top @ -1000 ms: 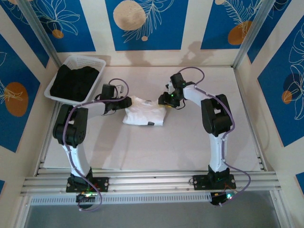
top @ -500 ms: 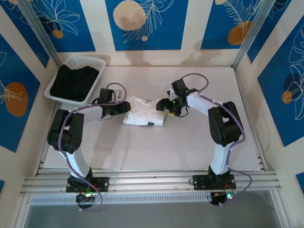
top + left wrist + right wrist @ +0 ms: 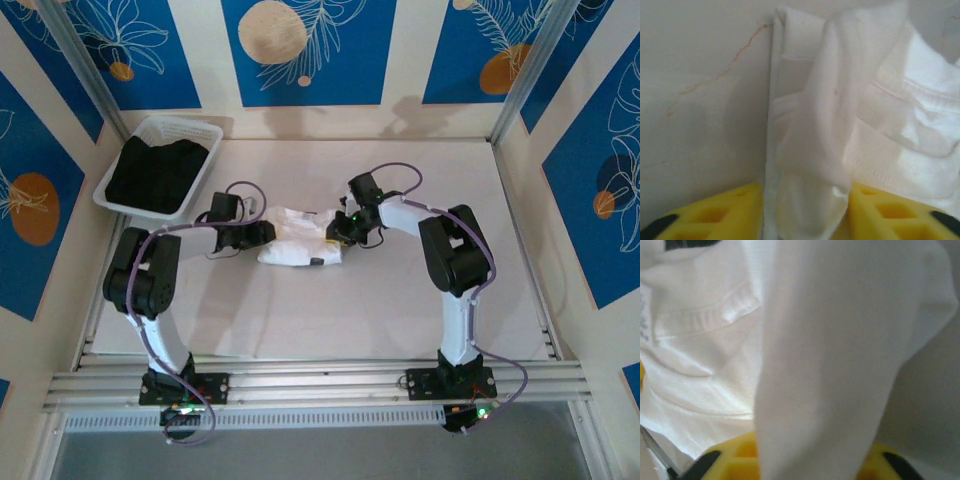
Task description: Fold the inside-out t-shirt
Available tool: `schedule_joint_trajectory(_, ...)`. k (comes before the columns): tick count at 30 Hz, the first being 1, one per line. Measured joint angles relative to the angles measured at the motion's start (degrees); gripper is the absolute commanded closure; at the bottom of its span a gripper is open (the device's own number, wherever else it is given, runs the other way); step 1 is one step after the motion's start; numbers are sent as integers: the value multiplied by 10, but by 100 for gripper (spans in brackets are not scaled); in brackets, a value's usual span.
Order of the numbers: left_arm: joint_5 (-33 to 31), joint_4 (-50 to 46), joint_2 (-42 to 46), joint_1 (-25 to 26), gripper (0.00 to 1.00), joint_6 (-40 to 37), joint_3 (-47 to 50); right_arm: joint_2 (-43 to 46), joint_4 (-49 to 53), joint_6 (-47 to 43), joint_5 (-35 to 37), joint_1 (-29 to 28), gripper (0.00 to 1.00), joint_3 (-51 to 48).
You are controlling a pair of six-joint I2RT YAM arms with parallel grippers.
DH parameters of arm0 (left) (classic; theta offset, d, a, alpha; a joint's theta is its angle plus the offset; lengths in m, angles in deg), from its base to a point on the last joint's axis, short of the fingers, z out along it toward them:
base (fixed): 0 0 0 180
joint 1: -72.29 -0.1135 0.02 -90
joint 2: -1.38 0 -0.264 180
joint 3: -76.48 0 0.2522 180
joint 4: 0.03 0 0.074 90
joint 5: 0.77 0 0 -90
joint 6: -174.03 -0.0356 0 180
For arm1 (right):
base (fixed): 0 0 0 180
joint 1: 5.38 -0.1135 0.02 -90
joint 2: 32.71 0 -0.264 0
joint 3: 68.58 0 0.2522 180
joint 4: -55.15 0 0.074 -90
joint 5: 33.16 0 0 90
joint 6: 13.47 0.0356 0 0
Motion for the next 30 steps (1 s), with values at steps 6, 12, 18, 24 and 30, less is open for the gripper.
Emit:
schedule_joint_trajectory(6, -41, -28, 114, -5, 34, -7, 35, 37, 100, -108, 35, 65, 95, 21)
schedule_joint_trajectory(12, -44, -29, 204, -5, 35, -1, 77, 68, 221, -232, 156, 153, 94, 79)
schedule_joint_trajectory(18, -31, -64, 312, 6, 35, 19, 146, 67, 252, -344, 353, 283, 92, 103)
schedule_joint_trajectory(24, -36, -70, 365, 9, 35, 24, 183, 15, 221, -434, 493, 349, 78, 172)
schedule_joint_trajectory(30, -57, -90, 372, 9, 34, 17, 186, -37, 178, -473, 582, 351, 38, 221)
